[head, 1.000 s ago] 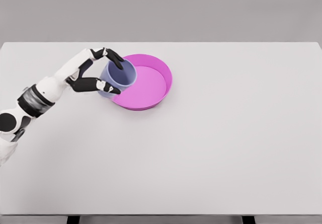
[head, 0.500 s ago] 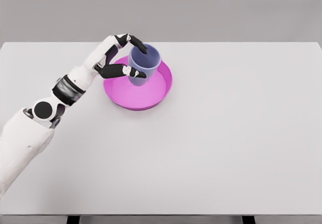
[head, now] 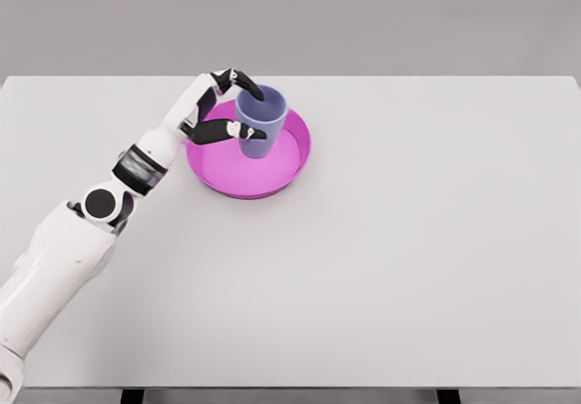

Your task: Flip the cup with left arm and place it on the plate

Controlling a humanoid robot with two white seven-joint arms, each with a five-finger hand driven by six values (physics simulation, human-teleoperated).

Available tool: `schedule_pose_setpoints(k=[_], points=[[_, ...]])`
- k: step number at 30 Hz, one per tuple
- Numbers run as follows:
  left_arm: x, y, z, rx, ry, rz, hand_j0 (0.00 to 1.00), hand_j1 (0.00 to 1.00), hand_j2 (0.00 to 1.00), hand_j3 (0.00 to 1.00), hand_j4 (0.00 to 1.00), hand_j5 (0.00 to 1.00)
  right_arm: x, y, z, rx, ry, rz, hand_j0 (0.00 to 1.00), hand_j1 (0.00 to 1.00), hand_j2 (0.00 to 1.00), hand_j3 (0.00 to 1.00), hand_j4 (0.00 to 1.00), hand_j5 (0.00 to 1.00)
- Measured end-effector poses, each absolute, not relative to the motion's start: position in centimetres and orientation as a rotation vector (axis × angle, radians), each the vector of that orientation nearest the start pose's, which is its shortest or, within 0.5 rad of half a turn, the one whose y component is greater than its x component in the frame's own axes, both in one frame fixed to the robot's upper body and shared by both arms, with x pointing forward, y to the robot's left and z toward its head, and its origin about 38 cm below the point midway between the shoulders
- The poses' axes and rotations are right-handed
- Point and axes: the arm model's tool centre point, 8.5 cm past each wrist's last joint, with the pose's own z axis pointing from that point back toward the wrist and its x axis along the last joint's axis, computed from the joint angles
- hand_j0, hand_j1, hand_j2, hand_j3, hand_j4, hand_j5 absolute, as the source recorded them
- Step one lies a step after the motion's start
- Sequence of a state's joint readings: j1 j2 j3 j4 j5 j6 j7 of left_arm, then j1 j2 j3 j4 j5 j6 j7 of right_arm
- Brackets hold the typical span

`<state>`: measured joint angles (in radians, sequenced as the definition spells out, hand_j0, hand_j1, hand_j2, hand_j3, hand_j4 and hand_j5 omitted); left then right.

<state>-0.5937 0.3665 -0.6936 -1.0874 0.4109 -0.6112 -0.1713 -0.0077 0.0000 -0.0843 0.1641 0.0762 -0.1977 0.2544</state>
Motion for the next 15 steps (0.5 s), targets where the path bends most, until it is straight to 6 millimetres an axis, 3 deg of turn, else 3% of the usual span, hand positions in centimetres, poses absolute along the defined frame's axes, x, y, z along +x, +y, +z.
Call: schedule_pose_setpoints(k=[8,11,13,15], points=[[48.3,19.9,12.2,-0.284,-1.894,-0.721,0.43,0.43,0.43,0.43,0.43,0.43,-3.1,-24.5,-25.5,0.179,-0.043,-0.002,1.00,1.00,1.00,1.00,1.00,1.00],[48.3,19.7,11.7,-0.284,-1.882,-0.721,0.55,0.55,0.55,0.55,0.55,0.55,-3.1,-24.5,-25.5,0.179,-0.043,-0.002,1.00,1.00,1.00,1.00,1.00,1.00],[48.3,19.6,11.6,-0.284,-1.880,-0.721,0.72,0.72,0.72,0.72,0.72,0.72,-3.1,-24.5,-25.5,0.179,-0.043,-0.002,1.00,1.00,1.00,1.00,1.00,1.00],[48.4,19.5,11.8,-0.285,-1.883,-0.723,0.78,0.78,0.78,0.78,0.78,0.78,-3.1,-24.5,-25.5,0.179,-0.043,-0.002,1.00,1.00,1.00,1.00,1.00,1.00]])
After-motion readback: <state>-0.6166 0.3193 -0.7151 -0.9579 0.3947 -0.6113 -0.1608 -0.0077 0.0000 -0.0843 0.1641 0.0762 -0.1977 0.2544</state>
